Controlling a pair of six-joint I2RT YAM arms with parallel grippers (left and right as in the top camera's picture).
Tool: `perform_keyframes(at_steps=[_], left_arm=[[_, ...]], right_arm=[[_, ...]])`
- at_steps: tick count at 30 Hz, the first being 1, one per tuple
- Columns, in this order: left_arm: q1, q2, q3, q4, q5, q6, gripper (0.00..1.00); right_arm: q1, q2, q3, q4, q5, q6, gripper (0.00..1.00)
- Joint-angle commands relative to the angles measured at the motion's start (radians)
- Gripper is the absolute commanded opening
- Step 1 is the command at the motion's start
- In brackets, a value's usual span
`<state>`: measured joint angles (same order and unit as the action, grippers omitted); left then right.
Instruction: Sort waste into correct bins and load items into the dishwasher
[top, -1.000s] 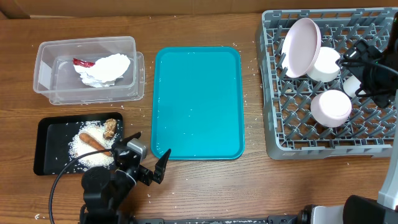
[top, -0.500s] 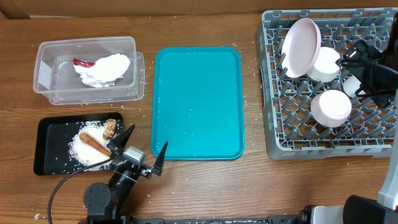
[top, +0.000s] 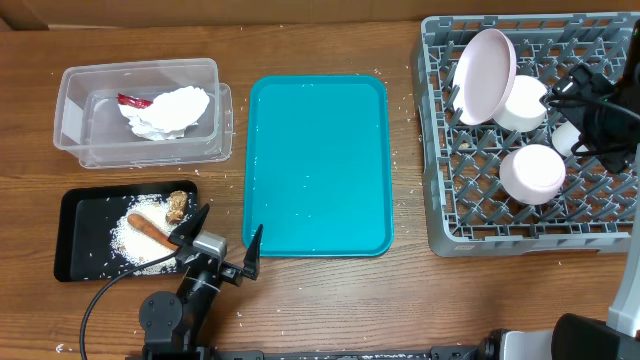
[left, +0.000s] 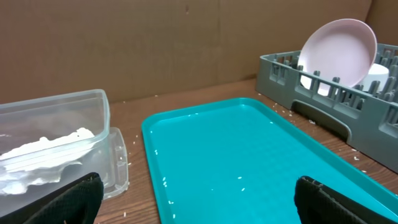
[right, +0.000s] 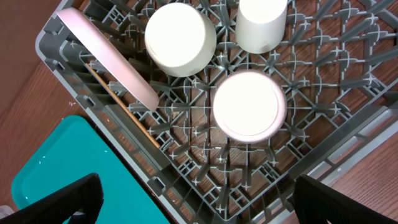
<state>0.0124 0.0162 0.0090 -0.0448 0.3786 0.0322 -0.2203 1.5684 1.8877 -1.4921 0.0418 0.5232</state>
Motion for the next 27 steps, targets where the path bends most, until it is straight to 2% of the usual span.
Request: perform_keyframes(at_steps=[1, 19, 27], left_arm=[[-0.006, -0.013, -0.004, -0.003, -0.022, -0.010, 1.00], [-0.006, -0.013, -0.004, -0.003, -0.072, -0.002, 1.00], [-0.006, -0.013, -0.004, 0.069, -0.078, -0.002, 1.00]], right_arm=[[0.000, -0.005, 0.010, 0.005, 0.010, 0.001, 1.00], [0.000, -0.005, 0.010, 0.005, 0.010, 0.001, 1.00], [0.000, -0.005, 0.010, 0.005, 0.010, 0.001, 1.00]])
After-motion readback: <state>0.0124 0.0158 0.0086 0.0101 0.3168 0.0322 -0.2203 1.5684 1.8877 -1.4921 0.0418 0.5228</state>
